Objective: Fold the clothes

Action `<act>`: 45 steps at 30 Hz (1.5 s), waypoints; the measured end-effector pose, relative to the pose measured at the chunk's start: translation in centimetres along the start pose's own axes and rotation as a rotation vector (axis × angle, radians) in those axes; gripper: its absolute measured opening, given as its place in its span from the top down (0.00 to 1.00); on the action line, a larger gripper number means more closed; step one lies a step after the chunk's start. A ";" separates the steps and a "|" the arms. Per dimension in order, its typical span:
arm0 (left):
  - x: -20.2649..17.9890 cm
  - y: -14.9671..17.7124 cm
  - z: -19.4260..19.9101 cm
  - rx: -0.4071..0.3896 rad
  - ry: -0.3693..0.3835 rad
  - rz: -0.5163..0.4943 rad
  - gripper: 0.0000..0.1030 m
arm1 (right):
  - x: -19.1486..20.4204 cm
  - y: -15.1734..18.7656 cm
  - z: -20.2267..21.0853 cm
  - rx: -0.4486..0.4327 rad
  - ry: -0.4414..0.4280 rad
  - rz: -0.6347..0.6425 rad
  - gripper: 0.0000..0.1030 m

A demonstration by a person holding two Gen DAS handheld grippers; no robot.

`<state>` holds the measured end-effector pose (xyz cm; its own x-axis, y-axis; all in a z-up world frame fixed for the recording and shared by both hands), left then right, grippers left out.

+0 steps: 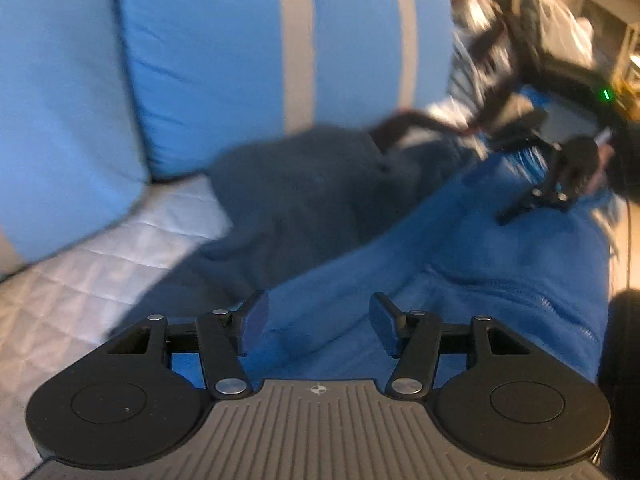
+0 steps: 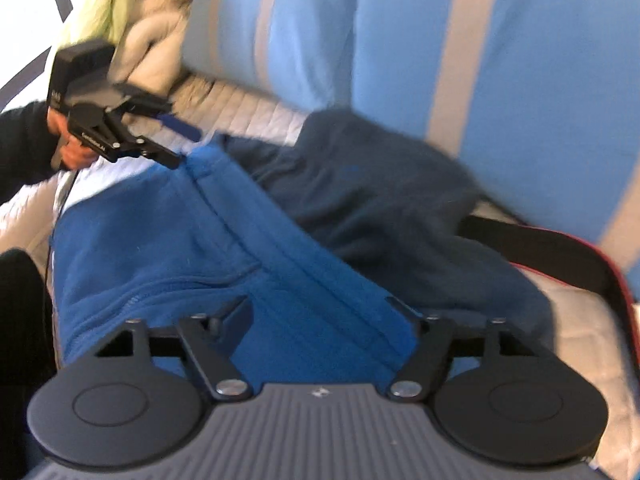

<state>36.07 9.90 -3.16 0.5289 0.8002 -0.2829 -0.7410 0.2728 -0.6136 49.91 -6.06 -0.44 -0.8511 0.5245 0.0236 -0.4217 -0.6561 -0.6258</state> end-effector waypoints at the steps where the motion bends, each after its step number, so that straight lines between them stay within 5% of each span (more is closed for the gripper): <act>1: 0.2 0.2 -0.8 0.022 0.008 -0.004 0.48 | 0.3 0.0 -0.8 0.020 -0.019 0.014 0.26; 7: 1.2 1.3 -3.5 0.106 0.056 -0.015 0.48 | 1.5 0.9 -4.4 0.147 -0.117 0.066 0.34; 12: 0.3 1.2 -4.2 0.142 0.071 -0.053 0.48 | 2.2 1.4 -4.5 0.163 -0.108 0.107 0.92; 19: -1.4 1.7 -4.6 0.198 0.185 -0.049 0.49 | 2.4 -0.5 -0.6 0.018 -0.035 0.159 0.95; 22: -1.8 1.8 -4.2 0.209 0.228 -0.018 0.83 | 2.6 -1.2 0.8 -0.018 -0.021 0.169 0.95; 26: -2.4 1.2 -2.3 0.152 0.173 -0.072 0.92 | 2.4 -1.3 1.3 -0.021 -0.017 0.182 0.95; 28: -3.0 0.8 -1.2 0.116 0.108 -0.139 0.92 | 2.2 -1.5 1.2 -0.020 -0.015 0.178 0.94; 33: -5.0 -0.3 0.7 0.046 -0.035 -0.309 0.93 | 2.4 -2.1 -0.3 -0.002 -0.016 0.172 0.48; 40: -6.6 -1.6 1.8 -0.008 -0.127 -0.429 0.93 | 2.5 -2.0 -3.7 0.127 -0.138 0.098 0.21; 41: -6.6 -1.7 1.8 -0.012 -0.136 -0.435 0.93 | 2.4 -1.9 -3.9 0.142 -0.163 0.073 0.23; 43: -6.4 -1.8 1.7 -0.016 -0.154 -0.436 0.93 | 2.3 -1.8 -4.0 0.144 -0.201 0.036 0.54; 44: -6.2 -1.9 1.6 -0.015 -0.162 -0.432 0.93 | 2.3 -1.9 -3.9 0.133 -0.211 0.024 0.79; 45: -5.9 -2.0 1.6 -0.017 -0.168 -0.428 0.93 | 2.1 -2.0 -3.7 0.113 -0.198 0.024 0.89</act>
<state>33.77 5.46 0.88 0.7104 0.6932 0.1217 -0.4627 0.5902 -0.6615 50.10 -1.59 -2.00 -0.9014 0.3985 0.1694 -0.4235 -0.7297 -0.5368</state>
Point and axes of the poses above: each gripper's, at about its wrist camera, not at the fingertips, and z roughly against the way its jaws point, x to its left, y to its underside, the point moved 10 cm from there along -z, roughly the way its jaws point, and after that the axes turned 13 degrees about y, right-handed, at the moved point
